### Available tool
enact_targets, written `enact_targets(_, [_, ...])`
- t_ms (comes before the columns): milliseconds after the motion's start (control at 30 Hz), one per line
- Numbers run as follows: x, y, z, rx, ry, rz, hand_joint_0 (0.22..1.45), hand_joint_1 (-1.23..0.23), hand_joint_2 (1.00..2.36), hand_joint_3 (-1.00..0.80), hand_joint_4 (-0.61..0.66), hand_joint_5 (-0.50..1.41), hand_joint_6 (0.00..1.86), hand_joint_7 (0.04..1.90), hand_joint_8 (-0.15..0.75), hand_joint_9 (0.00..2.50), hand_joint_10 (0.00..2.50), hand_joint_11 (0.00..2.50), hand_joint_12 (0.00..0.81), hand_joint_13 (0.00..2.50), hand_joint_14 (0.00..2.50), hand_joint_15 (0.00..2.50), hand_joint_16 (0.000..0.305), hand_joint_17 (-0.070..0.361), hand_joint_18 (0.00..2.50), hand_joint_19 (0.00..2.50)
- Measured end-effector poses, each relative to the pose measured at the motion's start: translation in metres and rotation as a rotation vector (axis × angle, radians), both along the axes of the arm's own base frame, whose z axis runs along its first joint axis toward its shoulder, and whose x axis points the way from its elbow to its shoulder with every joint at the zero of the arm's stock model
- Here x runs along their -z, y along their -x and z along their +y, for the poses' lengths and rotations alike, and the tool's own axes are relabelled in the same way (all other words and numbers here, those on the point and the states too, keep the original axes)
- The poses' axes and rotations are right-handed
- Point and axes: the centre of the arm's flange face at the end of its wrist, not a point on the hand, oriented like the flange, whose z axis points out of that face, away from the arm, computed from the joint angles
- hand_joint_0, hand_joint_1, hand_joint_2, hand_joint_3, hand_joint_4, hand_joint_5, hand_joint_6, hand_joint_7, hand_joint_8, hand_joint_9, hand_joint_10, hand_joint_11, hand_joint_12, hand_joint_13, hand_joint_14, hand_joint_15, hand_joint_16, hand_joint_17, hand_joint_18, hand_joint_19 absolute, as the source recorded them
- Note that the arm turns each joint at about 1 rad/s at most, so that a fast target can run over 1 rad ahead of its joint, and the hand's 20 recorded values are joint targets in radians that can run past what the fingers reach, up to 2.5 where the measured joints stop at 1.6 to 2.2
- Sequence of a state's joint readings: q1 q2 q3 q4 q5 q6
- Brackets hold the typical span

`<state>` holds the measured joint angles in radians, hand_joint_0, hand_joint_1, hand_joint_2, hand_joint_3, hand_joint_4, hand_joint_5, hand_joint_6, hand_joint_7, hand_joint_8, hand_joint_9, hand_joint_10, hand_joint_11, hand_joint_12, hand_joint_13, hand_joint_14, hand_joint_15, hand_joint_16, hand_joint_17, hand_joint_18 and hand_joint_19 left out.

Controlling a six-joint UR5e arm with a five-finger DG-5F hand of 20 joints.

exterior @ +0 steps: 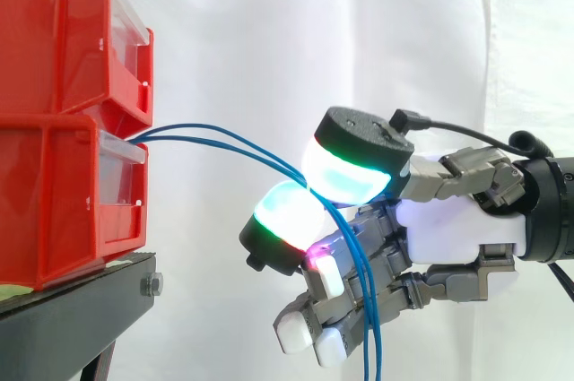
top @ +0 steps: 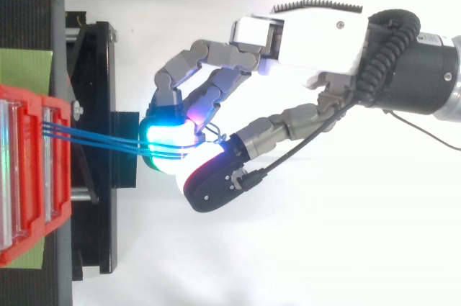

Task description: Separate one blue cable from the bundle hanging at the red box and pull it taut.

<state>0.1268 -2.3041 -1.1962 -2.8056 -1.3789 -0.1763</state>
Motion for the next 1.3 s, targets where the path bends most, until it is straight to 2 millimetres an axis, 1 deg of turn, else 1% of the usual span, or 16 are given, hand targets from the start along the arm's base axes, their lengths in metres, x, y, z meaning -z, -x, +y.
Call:
enact_targets(100, [0.0001, 0.0000, 0.0001, 0.000, 0.000, 0.000, 0.46, -0.62, 1.00, -0.50, 0.09, -0.18, 0.90, 0.97, 0.289, 0.95, 0.02, 0.74, 0.351, 0.71, 0.02, 0.46, 0.049, 0.110, 0.64, 0.58])
enact_targets(233, [0.0001, 0.0000, 0.0002, 0.000, 0.000, 0.000, 0.46, -0.60, 1.00, -0.50, 0.10, -0.18, 0.89, 0.94, 0.294, 0.95, 0.02, 0.73, 0.352, 0.71, 0.02, 0.45, 0.049, 0.110, 0.64, 0.58])
enact_targets(367, [0.0002, 0.0000, 0.0002, 0.000, 0.000, 0.000, 0.52, -0.55, 1.00, -0.50, 0.08, -0.18, 0.88, 0.96, 0.282, 0.94, 0.02, 0.74, 0.332, 0.70, 0.02, 0.46, 0.045, 0.102, 0.62, 0.60])
enact_targets(400, [0.0002, 0.0000, 0.0001, 0.000, 0.000, 0.000, 0.55, -0.54, 1.00, -0.50, 0.08, -0.18, 0.87, 0.99, 0.272, 0.94, 0.02, 0.74, 0.322, 0.69, 0.02, 0.45, 0.043, 0.097, 0.61, 0.61])
enact_targets(567, [0.0001, 0.0000, 0.0002, 0.000, 0.000, 0.000, 0.59, -0.54, 1.00, -0.50, 0.07, -0.17, 0.87, 1.02, 0.268, 0.94, 0.02, 0.75, 0.312, 0.68, 0.02, 0.46, 0.042, 0.094, 0.60, 0.61])
enact_targets(633, [0.0001, 0.0000, 0.0001, 0.000, 0.000, 0.000, 0.60, -0.55, 1.00, -0.50, 0.06, -0.17, 0.87, 1.02, 0.268, 0.95, 0.02, 0.75, 0.310, 0.68, 0.02, 0.46, 0.042, 0.094, 0.60, 0.62])
enact_targets(767, [0.0001, 0.0000, 0.0000, 0.000, 0.000, 0.000, 0.61, -0.58, 1.01, -0.39, 0.04, -0.17, 0.88, 1.06, 0.270, 0.95, 0.02, 0.75, 0.308, 0.69, 0.02, 0.46, 0.042, 0.093, 0.60, 0.62])
enact_targets(833, [0.0001, 0.0000, -0.0001, 0.000, 0.000, 0.000, 0.61, -0.62, 1.02, -0.31, 0.05, -0.17, 0.89, 1.07, 0.274, 0.96, 0.02, 0.75, 0.311, 0.69, 0.02, 0.46, 0.042, 0.095, 0.61, 0.61])
enact_targets(1000, [0.0001, 0.0001, -0.0005, 0.001, 0.000, 0.000, 0.61, -0.71, 1.02, -0.22, 0.05, -0.16, 0.89, 1.08, 0.278, 0.96, 0.02, 0.76, 0.314, 0.70, 0.02, 0.46, 0.042, 0.094, 0.61, 0.60])
enact_targets(1033, [0.0001, 0.0001, -0.0004, 0.000, 0.000, 0.000, 0.62, -0.76, 1.02, -0.22, 0.06, -0.17, 0.90, 1.11, 0.279, 0.97, 0.02, 0.77, 0.314, 0.70, 0.02, 0.46, 0.042, 0.094, 0.61, 0.60])
enact_targets(1067, [0.0001, 0.0001, -0.0003, 0.000, 0.000, 0.000, 0.63, -0.77, 1.02, -0.21, 0.05, -0.17, 0.90, 1.11, 0.277, 0.96, 0.02, 0.78, 0.315, 0.70, 0.02, 0.47, 0.042, 0.094, 0.61, 0.60])
enact_targets(1133, [0.0002, 0.0001, -0.0002, 0.000, 0.000, 0.000, 0.66, -0.81, 1.02, -0.22, 0.03, -0.17, 0.90, 1.18, 0.267, 0.96, 0.02, 0.78, 0.319, 0.70, 0.02, 0.46, 0.042, 0.094, 0.62, 0.58])
enact_targets(1233, [0.0006, 0.0001, -0.0004, 0.000, 0.000, 0.002, 0.69, -0.83, 1.02, -0.26, -0.02, -0.17, 0.91, 1.15, 0.262, 0.97, 0.02, 0.77, 0.311, 0.72, 0.02, 0.45, 0.041, 0.093, 0.63, 0.57])
enact_targets(1300, [0.0003, 0.0002, -0.0001, 0.000, 0.000, 0.001, 0.71, -0.86, 1.02, -0.30, -0.03, -0.18, 0.91, 1.18, 0.252, 0.97, 0.02, 0.78, 0.311, 0.72, 0.02, 0.45, 0.041, 0.092, 0.63, 0.56])
